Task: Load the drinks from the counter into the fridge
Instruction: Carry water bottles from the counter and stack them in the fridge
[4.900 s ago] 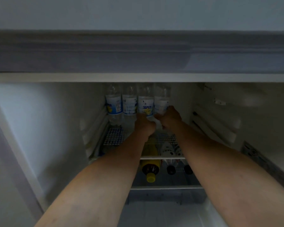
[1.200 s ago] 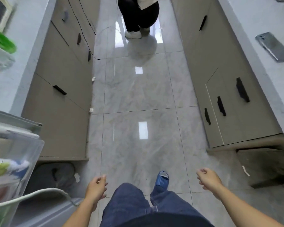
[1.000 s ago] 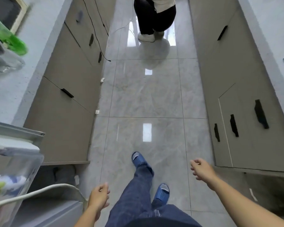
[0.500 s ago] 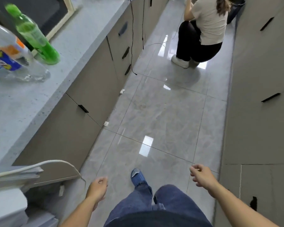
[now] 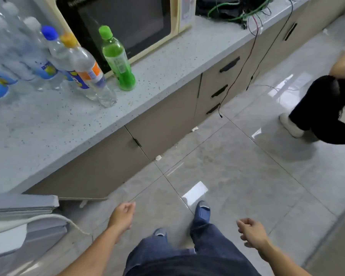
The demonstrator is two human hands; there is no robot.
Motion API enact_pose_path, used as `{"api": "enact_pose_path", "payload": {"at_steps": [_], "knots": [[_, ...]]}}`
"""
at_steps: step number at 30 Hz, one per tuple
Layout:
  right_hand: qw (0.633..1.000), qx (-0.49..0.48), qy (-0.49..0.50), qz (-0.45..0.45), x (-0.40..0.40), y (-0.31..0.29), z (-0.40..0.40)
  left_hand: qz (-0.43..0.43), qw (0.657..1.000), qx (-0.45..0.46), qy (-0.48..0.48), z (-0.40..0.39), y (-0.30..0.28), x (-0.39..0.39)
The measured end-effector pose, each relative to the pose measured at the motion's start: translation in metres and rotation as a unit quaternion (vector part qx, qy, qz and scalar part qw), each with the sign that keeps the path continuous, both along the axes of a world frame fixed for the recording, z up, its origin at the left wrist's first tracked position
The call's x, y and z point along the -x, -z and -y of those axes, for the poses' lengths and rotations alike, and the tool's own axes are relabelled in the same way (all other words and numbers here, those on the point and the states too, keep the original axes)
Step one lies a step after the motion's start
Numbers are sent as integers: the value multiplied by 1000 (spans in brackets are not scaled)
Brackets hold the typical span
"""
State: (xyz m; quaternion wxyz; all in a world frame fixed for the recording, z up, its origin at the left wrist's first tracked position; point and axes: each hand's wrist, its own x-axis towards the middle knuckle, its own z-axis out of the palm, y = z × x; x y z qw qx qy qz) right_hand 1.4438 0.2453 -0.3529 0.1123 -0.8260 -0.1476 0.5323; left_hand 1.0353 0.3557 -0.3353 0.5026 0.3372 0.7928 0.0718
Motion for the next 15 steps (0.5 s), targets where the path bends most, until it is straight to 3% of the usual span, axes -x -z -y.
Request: {"api": "enact_pose_path", "payload": {"at_steps": [8, 15], "knots": [[985, -78, -150, -26, -25, -18, -163, -15, 986, -21, -162, 6, -22, -24], [936, -164, -295, -100, 71, -55, -276, -24, 950, -82, -301, -12, -44, -31]]}}
